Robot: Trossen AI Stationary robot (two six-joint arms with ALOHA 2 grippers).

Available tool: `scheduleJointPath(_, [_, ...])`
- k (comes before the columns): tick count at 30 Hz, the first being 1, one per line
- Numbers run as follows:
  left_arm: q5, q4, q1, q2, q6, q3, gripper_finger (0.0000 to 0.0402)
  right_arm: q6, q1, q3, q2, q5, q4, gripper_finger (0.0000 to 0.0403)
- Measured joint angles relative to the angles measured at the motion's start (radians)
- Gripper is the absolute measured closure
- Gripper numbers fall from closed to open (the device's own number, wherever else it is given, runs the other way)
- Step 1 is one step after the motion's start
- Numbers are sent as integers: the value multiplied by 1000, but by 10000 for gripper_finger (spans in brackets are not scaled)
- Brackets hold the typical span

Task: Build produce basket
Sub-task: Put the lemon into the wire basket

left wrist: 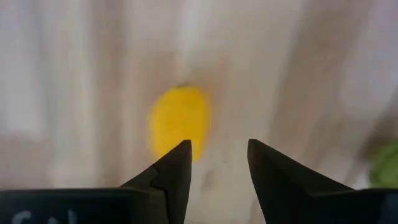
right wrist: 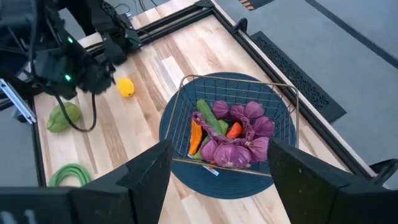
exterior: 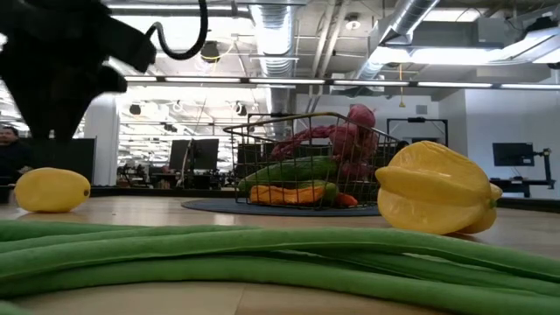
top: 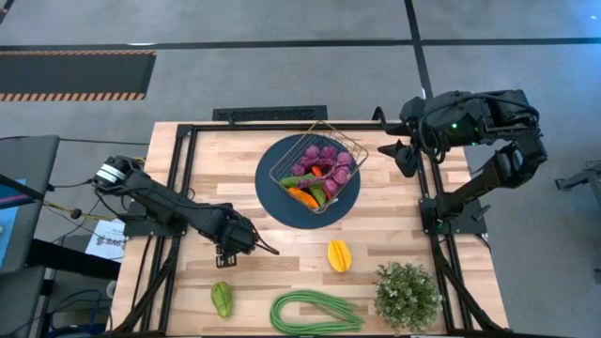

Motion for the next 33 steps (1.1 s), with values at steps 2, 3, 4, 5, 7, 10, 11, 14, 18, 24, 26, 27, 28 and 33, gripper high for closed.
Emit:
scheduleJointPath(2, [19,32,2,-8,60,-26,259,10,0,0,0,0,0,122])
scheduleJointPath(3, [23,47,4,-12,94,-33,259,20,0,0,0,0,0,122])
scheduleJointPath(4, [22,56,6,-19,124,-42,259,34,0,0,0,0,0,122])
scheduleJointPath(5, [22,51,11,-33,149,-50,259,48,0,0,0,0,0,122])
scheduleJointPath(7, [20,42,24,-68,184,-70,260,69,0,0,0,0,0,122])
scheduleJointPath(10, [8,47,46,-138,228,-102,260,85,0,0,0,0,0,122])
scheduleJointPath(11, [8,51,55,-163,237,-112,260,86,0,0,2,1,0,122])
scheduleJointPath(14, [7,65,80,-239,235,-154,260,94,0,-1,17,1,1,122])
scheduleJointPath(18, [-1,95,100,-313,202,-198,260,94,0,-1,45,1,0,122])
scheduleJointPath(24, [1,98,113,-320,195,-211,241,86,0,-2,95,-17,2,122])
scheduleJointPath(26, [5,97,113,-313,206,-211,226,87,-3,-1,101,-17,4,122])
scheduleJointPath(27, [5,97,113,-306,212,-211,219,87,-6,-1,103,-17,4,122])
scheduleJointPath(28, [6,98,113,-300,212,-211,210,87,-11,-1,105,-18,4,122])
scheduleJointPath(33, [4,96,113,-246,213,-211,171,109,-25,-1,104,-18,5,122])
